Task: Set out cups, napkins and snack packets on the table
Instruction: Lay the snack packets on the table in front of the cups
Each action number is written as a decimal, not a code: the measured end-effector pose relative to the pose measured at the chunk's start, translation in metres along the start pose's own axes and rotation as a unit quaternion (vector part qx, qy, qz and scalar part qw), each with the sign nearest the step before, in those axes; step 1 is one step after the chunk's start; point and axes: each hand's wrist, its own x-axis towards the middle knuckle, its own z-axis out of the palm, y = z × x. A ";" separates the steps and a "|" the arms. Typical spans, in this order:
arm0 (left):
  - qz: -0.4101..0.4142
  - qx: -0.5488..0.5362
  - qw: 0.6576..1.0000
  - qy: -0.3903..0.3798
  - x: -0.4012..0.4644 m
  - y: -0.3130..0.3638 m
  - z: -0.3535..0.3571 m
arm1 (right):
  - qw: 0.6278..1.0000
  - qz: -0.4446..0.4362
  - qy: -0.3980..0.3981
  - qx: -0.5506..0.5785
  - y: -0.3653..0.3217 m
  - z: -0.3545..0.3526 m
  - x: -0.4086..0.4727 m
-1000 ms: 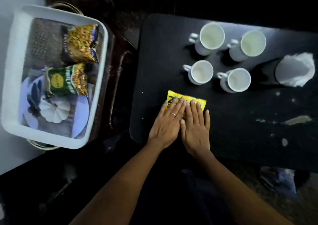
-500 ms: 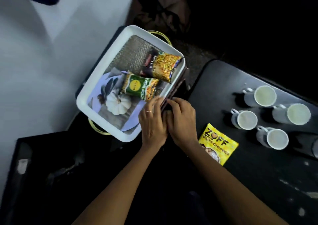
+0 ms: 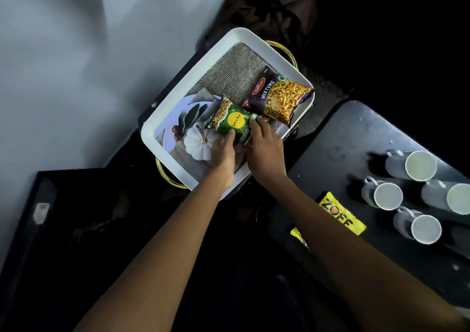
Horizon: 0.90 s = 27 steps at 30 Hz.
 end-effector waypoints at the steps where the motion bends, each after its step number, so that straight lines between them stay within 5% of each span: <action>1: -0.006 0.008 1.000 -0.012 -0.002 0.000 -0.002 | 1.000 -0.005 0.005 0.012 -0.001 -0.001 -0.002; 11: 0.078 0.001 0.997 0.029 -0.033 0.003 -0.013 | 0.997 -0.016 0.056 0.059 -0.007 -0.013 -0.048; 19: 0.122 0.126 0.982 -0.074 -0.052 -0.014 -0.016 | 0.966 0.095 0.147 0.189 0.021 -0.035 -0.085; 21: 0.118 0.146 0.976 -0.111 -0.060 -0.021 -0.008 | 0.940 0.137 0.140 0.278 0.029 -0.044 -0.090; 25: 0.109 0.167 0.959 -0.202 -0.074 -0.033 0.009 | 0.802 0.195 0.095 0.556 0.044 -0.062 -0.101; 27: 0.103 0.187 0.950 -0.230 -0.082 -0.043 0.016 | 0.766 0.212 0.102 0.598 0.058 -0.066 -0.112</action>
